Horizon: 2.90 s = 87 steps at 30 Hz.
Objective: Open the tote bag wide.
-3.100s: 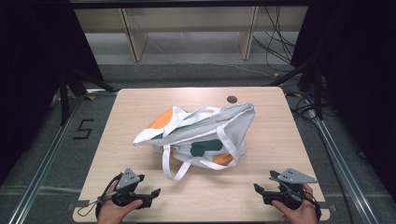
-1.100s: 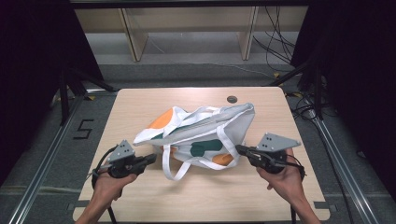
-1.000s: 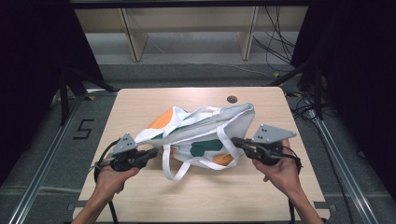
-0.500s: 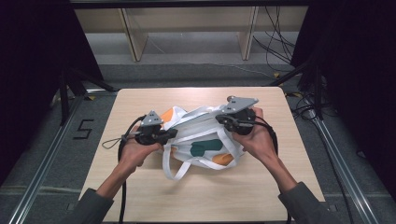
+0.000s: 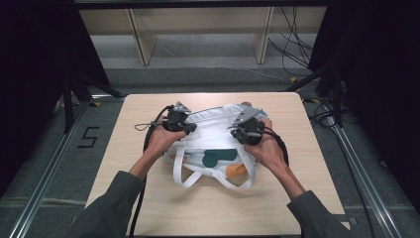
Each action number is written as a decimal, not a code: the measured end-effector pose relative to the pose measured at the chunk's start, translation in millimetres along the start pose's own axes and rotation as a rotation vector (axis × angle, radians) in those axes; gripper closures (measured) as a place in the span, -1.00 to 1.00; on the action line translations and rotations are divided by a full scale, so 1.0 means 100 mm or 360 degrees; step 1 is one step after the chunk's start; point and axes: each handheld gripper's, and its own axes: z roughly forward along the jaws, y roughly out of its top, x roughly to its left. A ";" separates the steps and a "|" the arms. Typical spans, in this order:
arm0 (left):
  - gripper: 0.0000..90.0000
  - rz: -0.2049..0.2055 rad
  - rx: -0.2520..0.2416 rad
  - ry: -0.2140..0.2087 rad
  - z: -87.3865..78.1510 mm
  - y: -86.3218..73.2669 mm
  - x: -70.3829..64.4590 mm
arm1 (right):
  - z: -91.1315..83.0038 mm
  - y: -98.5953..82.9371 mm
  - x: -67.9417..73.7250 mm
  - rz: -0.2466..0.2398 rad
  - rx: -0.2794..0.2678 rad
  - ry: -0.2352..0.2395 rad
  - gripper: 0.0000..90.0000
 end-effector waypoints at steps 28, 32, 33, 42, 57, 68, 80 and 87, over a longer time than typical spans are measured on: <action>0.99 -0.0039 0.0073 0.0111 0.14 0.14 0.23 | 0.08 -0.20 0.16 0.0011 0.0036 0.0318 1.00; 0.97 0.0058 0.0132 -0.0016 0.05 -0.05 0.07 | 0.11 0.02 0.06 -0.0022 -0.0018 0.0229 1.00; 0.97 0.0062 0.0160 -0.0039 0.03 -0.13 0.04 | 0.15 0.07 0.03 -0.0039 0.0000 0.0224 1.00; 0.99 0.0183 0.0366 -0.0144 -0.06 -0.63 -0.05 | 0.89 0.28 -0.24 -0.0131 0.0293 0.0023 1.00; 0.92 0.0146 0.0173 -0.0126 -0.06 -0.15 -0.03 | 0.77 0.35 -0.57 0.0015 0.0210 0.0008 1.00; 0.99 -0.0008 0.0396 0.0145 0.57 0.24 0.33 | 0.26 -0.41 -0.39 -0.0078 0.0525 0.0193 1.00; 0.92 0.0055 0.0196 0.0119 0.18 0.31 0.24 | 0.03 -0.34 -0.33 -0.0034 0.0191 0.0145 0.99; 0.92 -0.0028 0.0135 0.0226 -0.14 0.13 0.54 | 0.09 -0.07 -0.56 0.0029 0.0071 -0.0025 1.00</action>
